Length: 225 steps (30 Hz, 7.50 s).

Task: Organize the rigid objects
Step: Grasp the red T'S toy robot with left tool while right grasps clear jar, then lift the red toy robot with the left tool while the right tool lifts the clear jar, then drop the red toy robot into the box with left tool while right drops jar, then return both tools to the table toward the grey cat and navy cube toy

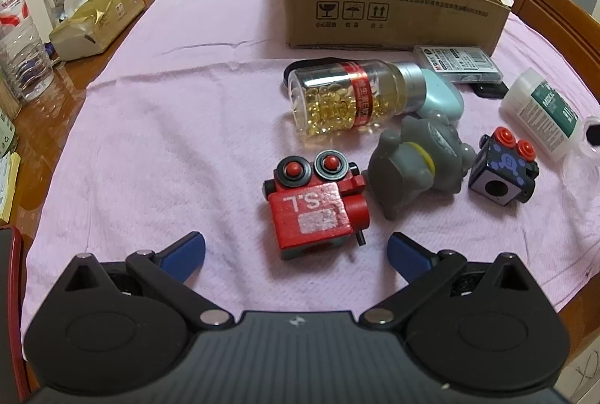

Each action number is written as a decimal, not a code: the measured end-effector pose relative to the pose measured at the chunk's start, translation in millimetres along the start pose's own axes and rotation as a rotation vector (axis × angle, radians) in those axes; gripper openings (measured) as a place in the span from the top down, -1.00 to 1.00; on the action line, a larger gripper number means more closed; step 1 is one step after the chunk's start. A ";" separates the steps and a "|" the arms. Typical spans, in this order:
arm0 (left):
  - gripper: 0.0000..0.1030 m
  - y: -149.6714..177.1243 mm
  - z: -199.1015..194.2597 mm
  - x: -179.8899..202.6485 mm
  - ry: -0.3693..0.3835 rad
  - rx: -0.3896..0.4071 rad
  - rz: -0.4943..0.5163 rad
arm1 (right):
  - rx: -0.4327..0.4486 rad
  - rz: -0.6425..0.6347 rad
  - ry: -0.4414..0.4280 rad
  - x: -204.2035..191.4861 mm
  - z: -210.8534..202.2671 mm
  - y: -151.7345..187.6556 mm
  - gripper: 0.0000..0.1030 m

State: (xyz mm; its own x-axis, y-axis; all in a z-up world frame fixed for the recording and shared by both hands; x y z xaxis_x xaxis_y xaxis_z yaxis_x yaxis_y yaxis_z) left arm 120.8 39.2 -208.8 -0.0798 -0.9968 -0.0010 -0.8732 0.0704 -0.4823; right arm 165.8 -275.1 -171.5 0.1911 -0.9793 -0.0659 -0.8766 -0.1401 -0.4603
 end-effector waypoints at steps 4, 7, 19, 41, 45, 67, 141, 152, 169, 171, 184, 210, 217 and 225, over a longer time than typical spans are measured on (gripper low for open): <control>-0.99 -0.4 0.6 -0.6 0.002 0.004 0.006 | -0.035 0.006 -0.032 -15.5 -1.5 14.2 -1.00; -0.99 -0.3 0.6 -1.5 0.005 0.003 0.010 | -0.055 0.009 -0.046 -30.5 -5.5 24.1 -1.00; -0.98 -7.3 -0.2 -4.9 -0.024 0.000 0.006 | -0.097 -0.033 0.057 -77.8 19.0 48.9 -1.00; -0.26 -16.5 -2.5 -11.2 0.000 0.003 0.107 | -0.042 -0.030 0.085 -75.6 26.7 59.9 -1.00; -0.10 -21.4 -0.5 -5.5 0.032 0.011 0.136 | -0.040 -0.031 0.084 -75.7 27.0 59.7 -1.00; 0.05 -31.9 5.2 -3.3 0.078 -0.027 0.120 | -0.093 0.017 0.101 -74.6 23.6 33.5 -1.00; 0.05 -293.0 28.4 30.4 0.125 0.125 0.196 | 0.115 -0.316 -0.042 -97.2 -17.5 -184.1 -0.81; -0.80 -307.5 44.0 24.6 0.062 0.177 0.158 | 0.114 -0.281 -0.022 -82.7 -9.3 -193.5 -0.81; -0.98 -243.2 -18.6 -23.1 0.042 0.247 0.053 | 0.086 -0.309 -0.020 -89.9 20.0 -223.1 -0.81; -0.98 -234.2 -21.1 -30.4 0.016 0.247 0.026 | 0.081 -0.309 -0.018 -89.7 28.1 -232.7 -0.81; -0.98 -199.5 -24.0 -61.9 -0.037 0.236 -0.066 | 0.065 -0.211 0.044 -80.4 95.5 -300.8 -1.00; -0.98 -137.5 -32.1 -29.1 -0.042 0.219 -0.016 | 0.132 -0.160 0.059 -80.5 21.0 -179.7 -1.00; -0.98 -109.4 -28.4 -4.1 0.047 0.151 0.054 | 0.078 -0.193 0.072 -87.4 27.2 -113.8 -1.00; -0.98 -69.6 -15.9 34.9 0.135 0.066 0.211 | 0.037 -0.237 -0.006 -96.7 20.9 -66.1 -1.00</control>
State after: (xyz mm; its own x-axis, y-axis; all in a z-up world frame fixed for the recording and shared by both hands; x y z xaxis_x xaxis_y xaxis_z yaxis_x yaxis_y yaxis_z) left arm 171.2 0.0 -161.3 -0.3238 -0.9461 0.0070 -0.7978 0.2690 -0.5396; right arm 214.4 -168.1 -153.2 0.3920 -0.9190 0.0424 -0.7905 -0.3601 -0.4954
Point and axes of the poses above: each gripper's, at about its wrist camera, not at the fingertips, and z roughly the way its jaws point, x to its right, y to its underside, the point moved 7 cm from there along z, roughly the way its jaws point, and after that the axes turned 4 degrees about -x, right-handed, at the moved point
